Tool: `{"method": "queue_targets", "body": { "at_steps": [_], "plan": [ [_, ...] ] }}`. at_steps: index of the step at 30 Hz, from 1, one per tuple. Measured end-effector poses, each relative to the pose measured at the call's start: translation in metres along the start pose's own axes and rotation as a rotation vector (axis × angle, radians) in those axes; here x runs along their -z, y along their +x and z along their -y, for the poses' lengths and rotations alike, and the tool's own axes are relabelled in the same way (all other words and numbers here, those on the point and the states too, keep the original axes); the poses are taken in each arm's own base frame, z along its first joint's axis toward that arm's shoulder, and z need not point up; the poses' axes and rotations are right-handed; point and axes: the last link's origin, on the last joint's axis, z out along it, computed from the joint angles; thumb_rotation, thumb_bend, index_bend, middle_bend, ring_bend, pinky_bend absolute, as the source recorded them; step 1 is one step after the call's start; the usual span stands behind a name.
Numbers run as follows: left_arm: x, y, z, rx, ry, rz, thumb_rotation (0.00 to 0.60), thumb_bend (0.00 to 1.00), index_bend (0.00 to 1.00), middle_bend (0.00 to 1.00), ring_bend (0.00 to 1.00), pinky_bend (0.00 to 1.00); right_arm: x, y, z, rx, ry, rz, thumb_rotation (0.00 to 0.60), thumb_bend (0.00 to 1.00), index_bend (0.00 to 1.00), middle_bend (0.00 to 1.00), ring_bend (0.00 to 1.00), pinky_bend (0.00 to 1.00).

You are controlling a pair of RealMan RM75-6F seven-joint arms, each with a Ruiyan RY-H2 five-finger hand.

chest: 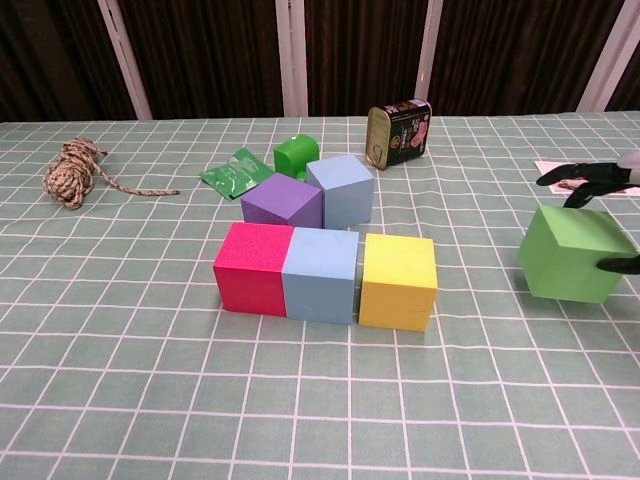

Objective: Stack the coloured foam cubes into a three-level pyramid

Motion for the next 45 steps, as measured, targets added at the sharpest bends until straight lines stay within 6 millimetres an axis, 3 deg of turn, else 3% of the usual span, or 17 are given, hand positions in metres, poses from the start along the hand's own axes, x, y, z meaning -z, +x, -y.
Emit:
{"method": "queue_targets", "body": {
  "at_steps": [19, 32, 40, 45],
  "plan": [
    [0.002, -0.001, -0.001, 0.002, -0.004, 0.005, 0.6, 0.13, 0.0, 0.01, 0.0, 0.0, 0.005, -0.011, -0.016, 0.07, 0.013, 0.009, 0.6, 0.35, 0.0, 0.31, 0.17, 0.0],
    [0.002, -0.001, -0.002, 0.003, -0.006, 0.003, 0.6, 0.13, 0.0, 0.01, 0.0, 0.0, 0.009, -0.015, -0.024, 0.085, 0.005, 0.02, 0.6, 0.35, 0.0, 0.1, 0.1, 0.0],
    [0.003, 0.0, -0.002, 0.004, -0.007, 0.002, 0.6, 0.13, 0.0, 0.01, 0.0, 0.0, 0.012, -0.016, -0.021, 0.064, 0.0, 0.019, 0.6, 0.35, 0.0, 0.08, 0.09, 0.0],
    [0.003, -0.001, -0.002, 0.004, -0.008, 0.008, 0.6, 0.13, 0.0, 0.01, 0.0, 0.0, 0.012, -0.018, -0.015, -0.041, -0.033, 0.039, 0.6, 0.35, 0.0, 0.08, 0.09, 0.0]
  ]
}}
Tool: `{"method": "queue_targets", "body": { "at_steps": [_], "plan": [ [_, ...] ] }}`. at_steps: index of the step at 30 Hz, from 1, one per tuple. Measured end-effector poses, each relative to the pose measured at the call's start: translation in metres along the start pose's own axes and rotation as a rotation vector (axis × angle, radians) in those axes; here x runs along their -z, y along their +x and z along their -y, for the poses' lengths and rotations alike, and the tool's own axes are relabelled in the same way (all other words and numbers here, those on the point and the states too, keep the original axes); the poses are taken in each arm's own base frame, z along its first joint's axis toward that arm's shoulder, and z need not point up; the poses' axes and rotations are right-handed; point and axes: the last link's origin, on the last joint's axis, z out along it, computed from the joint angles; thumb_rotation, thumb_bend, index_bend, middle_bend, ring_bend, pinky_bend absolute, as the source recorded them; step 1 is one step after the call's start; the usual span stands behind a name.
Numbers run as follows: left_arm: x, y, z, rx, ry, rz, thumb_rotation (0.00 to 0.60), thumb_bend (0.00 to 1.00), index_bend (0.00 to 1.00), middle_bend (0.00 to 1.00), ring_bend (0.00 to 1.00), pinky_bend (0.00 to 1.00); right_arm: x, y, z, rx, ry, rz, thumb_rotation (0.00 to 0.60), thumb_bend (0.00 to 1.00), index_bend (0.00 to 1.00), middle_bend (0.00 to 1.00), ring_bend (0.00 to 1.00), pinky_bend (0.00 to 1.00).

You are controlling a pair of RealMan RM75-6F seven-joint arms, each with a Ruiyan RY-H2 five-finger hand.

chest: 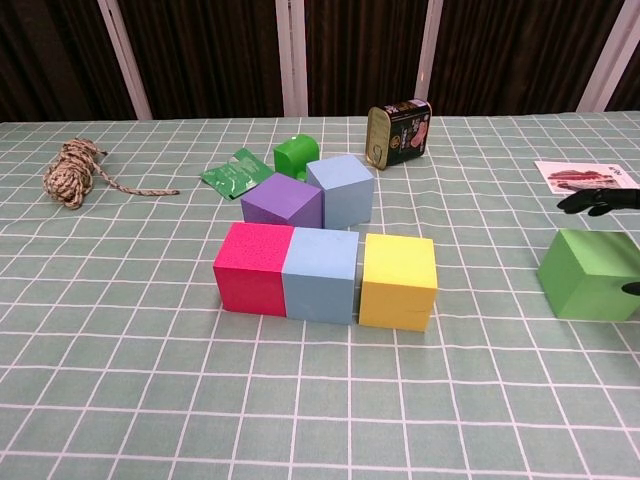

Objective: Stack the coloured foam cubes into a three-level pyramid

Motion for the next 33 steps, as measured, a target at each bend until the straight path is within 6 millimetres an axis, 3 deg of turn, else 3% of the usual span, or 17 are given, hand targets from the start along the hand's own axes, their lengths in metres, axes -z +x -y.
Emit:
{"method": "queue_targets", "body": {
  "at_steps": [11, 33],
  "plan": [
    [0.0, -0.001, 0.001, -0.001, 0.001, 0.004, 0.6, 0.13, 0.0, 0.01, 0.0, 0.0, -0.004, 0.0, 0.008, -0.087, -0.083, -0.021, 0.6, 0.35, 0.0, 0.18, 0.09, 0.0],
    [0.0, -0.001, 0.002, 0.002, 0.0, 0.007, 0.6, 0.13, 0.0, 0.01, 0.0, 0.0, -0.009, -0.008, 0.018, -0.086, -0.161, -0.057, 0.6, 0.35, 0.0, 0.23, 0.1, 0.0]
  ]
}}
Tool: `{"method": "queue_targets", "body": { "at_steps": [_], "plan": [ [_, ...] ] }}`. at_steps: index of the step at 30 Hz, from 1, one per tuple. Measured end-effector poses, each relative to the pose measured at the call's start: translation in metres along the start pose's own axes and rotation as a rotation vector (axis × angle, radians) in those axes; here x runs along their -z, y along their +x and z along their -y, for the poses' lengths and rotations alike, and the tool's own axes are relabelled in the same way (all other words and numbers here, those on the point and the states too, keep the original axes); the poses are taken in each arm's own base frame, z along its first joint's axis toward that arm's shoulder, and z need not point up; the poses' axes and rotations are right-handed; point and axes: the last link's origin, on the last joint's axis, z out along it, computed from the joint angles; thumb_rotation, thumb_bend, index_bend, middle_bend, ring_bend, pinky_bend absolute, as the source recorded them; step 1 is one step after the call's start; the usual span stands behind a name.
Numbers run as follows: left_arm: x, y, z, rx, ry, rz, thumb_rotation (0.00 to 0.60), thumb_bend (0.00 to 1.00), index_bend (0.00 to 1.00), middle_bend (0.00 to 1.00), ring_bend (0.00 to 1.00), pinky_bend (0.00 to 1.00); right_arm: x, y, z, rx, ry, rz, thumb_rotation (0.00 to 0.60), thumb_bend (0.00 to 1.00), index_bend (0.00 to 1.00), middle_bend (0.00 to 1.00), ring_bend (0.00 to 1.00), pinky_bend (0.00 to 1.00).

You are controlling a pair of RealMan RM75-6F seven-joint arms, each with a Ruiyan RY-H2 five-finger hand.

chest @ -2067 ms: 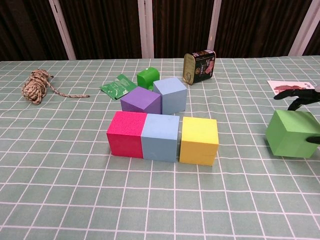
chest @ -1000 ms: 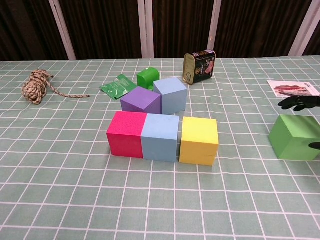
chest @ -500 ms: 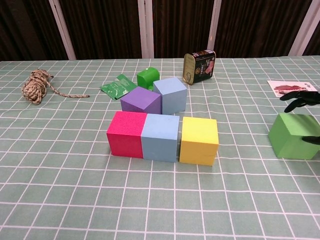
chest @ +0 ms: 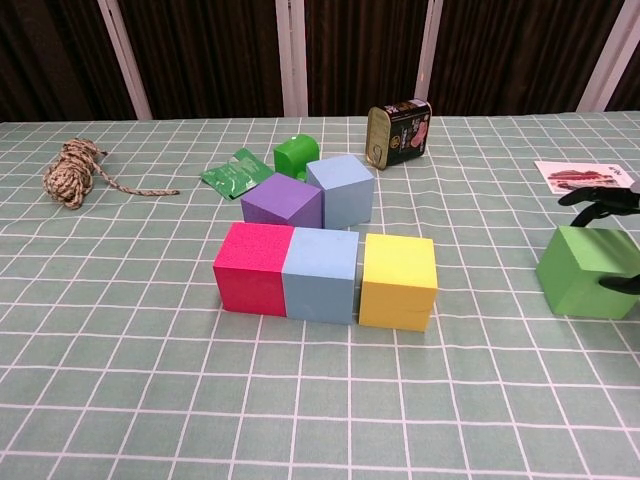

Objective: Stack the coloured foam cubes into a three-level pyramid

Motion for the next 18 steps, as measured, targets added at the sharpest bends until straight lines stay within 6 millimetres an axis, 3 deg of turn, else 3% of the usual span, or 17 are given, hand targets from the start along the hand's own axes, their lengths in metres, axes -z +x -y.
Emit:
{"method": "queue_targets", "body": {
  "at_steps": [5, 18],
  "plan": [
    [0.0001, -0.0002, -0.0001, 0.001, 0.0, 0.002, 0.6, 0.13, 0.0, 0.01, 0.0, 0.0, 0.0005, 0.0011, -0.0008, 0.012, -0.013, -0.011, 0.6, 0.35, 0.0, 0.28, 0.14, 0.0],
    [0.0005, -0.0002, 0.0, 0.002, -0.001, 0.003, 0.6, 0.13, 0.0, 0.01, 0.0, 0.0, 0.0045, 0.0021, 0.001, 0.029, -0.038, -0.049, 0.6, 0.35, 0.0, 0.29, 0.14, 0.0]
  ]
}}
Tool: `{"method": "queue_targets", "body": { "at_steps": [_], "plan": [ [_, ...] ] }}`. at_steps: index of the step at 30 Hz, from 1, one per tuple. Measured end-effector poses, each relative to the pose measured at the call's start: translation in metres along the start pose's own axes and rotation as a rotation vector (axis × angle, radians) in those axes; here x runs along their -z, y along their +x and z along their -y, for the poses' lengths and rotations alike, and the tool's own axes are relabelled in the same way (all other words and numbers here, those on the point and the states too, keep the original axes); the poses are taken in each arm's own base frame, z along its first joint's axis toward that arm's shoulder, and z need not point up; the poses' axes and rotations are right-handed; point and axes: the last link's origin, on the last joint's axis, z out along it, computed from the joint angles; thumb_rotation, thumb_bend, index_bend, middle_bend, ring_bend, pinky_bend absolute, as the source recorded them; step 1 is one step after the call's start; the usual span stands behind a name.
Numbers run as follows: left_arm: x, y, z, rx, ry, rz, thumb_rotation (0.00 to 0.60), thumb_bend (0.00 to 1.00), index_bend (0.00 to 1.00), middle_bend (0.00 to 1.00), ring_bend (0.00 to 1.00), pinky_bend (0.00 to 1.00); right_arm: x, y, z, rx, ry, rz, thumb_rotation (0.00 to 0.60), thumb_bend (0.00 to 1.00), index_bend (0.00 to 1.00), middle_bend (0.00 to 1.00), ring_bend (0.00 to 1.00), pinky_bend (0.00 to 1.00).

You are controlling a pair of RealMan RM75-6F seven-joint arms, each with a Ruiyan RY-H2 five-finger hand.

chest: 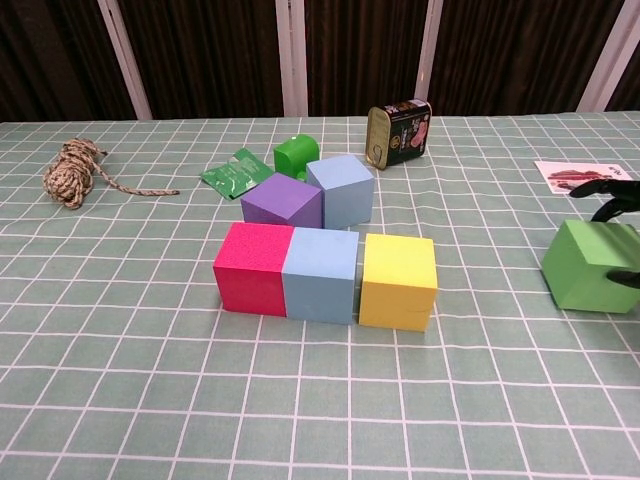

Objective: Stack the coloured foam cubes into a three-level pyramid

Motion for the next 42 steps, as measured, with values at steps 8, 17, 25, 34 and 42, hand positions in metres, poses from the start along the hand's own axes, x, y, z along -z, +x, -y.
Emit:
{"method": "queue_targets", "body": {
  "at_steps": [8, 17, 25, 34, 42],
  "plan": [
    [0.0, 0.0, 0.0, 0.001, -0.001, 0.004, 0.6, 0.13, 0.0, 0.01, 0.0, 0.0, 0.001, -0.001, 0.0, 0.001, -0.006, 0.008, 0.6, 0.35, 0.0, 0.29, 0.14, 0.0],
    [0.0, 0.0, 0.0, 0.001, -0.001, 0.003, 0.6, 0.13, 0.0, 0.01, 0.0, 0.0, 0.002, 0.01, 0.01, -0.012, 0.043, -0.024, 0.6, 0.35, 0.0, 0.29, 0.14, 0.0],
    [0.0, -0.001, 0.0, 0.003, 0.0, 0.002, 0.6, 0.13, 0.0, 0.01, 0.0, 0.0, -0.001, 0.036, 0.031, -0.028, 0.103, -0.073, 0.6, 0.35, 0.0, 0.29, 0.14, 0.0],
    [-0.002, -0.002, 0.002, 0.004, 0.003, 0.007, 0.6, 0.13, 0.0, 0.01, 0.0, 0.0, 0.002, 0.054, 0.068, -0.048, 0.174, -0.079, 0.6, 0.35, 0.0, 0.29, 0.14, 0.0],
    [-0.003, -0.002, 0.003, -0.002, 0.001, 0.007, 0.6, 0.13, 0.0, 0.01, 0.0, 0.0, 0.002, 0.057, 0.115, -0.014, 0.26, -0.073, 0.6, 0.35, 0.0, 0.29, 0.14, 0.0]
  ]
}}
